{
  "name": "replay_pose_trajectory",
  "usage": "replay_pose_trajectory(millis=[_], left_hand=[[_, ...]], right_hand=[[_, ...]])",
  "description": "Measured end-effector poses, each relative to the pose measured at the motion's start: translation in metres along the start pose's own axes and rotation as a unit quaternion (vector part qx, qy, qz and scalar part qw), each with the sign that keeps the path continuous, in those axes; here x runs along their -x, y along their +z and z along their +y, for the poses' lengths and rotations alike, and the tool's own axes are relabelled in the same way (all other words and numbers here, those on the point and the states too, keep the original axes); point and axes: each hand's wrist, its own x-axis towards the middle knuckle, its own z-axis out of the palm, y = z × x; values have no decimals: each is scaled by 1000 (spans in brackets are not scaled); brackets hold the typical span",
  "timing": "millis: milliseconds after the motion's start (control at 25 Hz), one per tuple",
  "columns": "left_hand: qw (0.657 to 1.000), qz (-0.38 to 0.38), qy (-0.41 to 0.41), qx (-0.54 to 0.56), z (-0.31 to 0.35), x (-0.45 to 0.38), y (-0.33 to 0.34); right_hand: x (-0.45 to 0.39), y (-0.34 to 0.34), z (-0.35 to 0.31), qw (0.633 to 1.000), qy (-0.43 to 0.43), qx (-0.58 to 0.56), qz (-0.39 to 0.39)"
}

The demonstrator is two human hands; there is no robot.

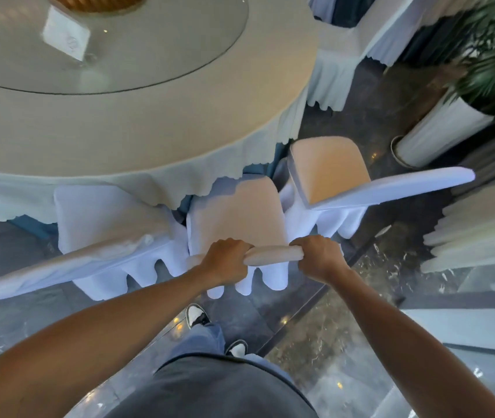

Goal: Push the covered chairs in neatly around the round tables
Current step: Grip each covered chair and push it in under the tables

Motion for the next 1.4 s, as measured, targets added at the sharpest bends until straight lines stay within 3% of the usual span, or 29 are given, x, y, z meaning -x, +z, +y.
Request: replay_pose_trajectory(millis=[200, 440, 760, 920, 1080, 1400], left_hand=[[999, 34, -29, 8, -26, -36, -28], [989, 83, -118, 28, -43, -69, -41], [959, 133, -244, 64, -8, -125, -44], [945, 136, -295, 32, 12, -143, -50], [947, 149, -283, 10, 29, -159, -43], [944, 155, -264, 125, 40, -182, -38]], right_hand=[[-60, -32, -13, 999, -30, 19, 1], [-132, -54, -21, 991, -119, 54, 16], [-209, -79, 20, 972, -219, 81, 15], [-235, -86, 39, 966, -248, 75, 4], [-247, -89, 63, 962, -260, 79, -7], [-261, -99, 82, 977, -201, 70, -10]])
